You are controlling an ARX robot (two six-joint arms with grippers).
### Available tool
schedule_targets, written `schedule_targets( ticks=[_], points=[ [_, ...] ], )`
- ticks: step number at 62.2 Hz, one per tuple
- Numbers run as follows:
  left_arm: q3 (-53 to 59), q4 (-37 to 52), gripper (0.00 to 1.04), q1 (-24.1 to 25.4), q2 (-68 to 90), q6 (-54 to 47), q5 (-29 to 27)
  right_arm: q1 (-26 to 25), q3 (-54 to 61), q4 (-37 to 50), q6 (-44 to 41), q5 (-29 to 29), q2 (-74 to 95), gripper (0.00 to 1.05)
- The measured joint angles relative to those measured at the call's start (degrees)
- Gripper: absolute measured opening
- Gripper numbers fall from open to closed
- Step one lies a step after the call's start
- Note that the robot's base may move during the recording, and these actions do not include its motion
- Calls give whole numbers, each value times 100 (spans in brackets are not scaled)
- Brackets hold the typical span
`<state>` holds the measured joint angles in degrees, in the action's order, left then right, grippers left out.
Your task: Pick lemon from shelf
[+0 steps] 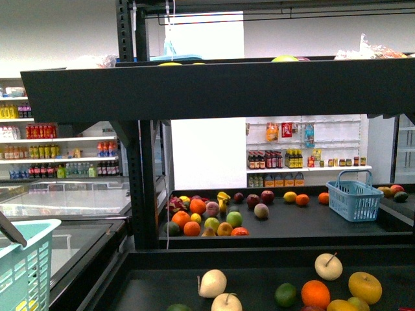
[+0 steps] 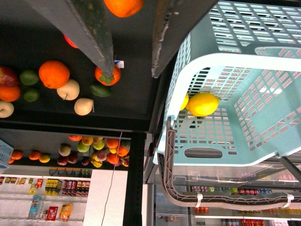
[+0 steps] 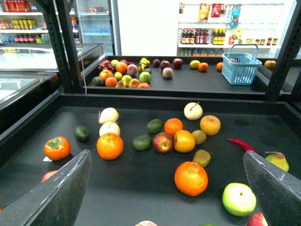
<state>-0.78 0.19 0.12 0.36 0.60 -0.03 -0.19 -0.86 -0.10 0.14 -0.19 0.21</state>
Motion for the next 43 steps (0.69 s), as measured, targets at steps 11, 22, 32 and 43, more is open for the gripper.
schedule_targets(
  ticks=[11, 22, 32, 43],
  points=[
    [0, 0, 76, 0, 0, 0, 0, 0, 0, 0, -2, -2, 0, 97],
    [0, 0, 96, 0, 0, -11, 0, 0, 0, 0, 0, 0, 0, 97],
    [0, 0, 97, 0, 0, -13, 0, 0, 0, 0, 0, 0, 0, 97],
    [0, 0, 97, 0, 0, -13, 0, 0, 0, 0, 0, 0, 0, 97]
  ],
)
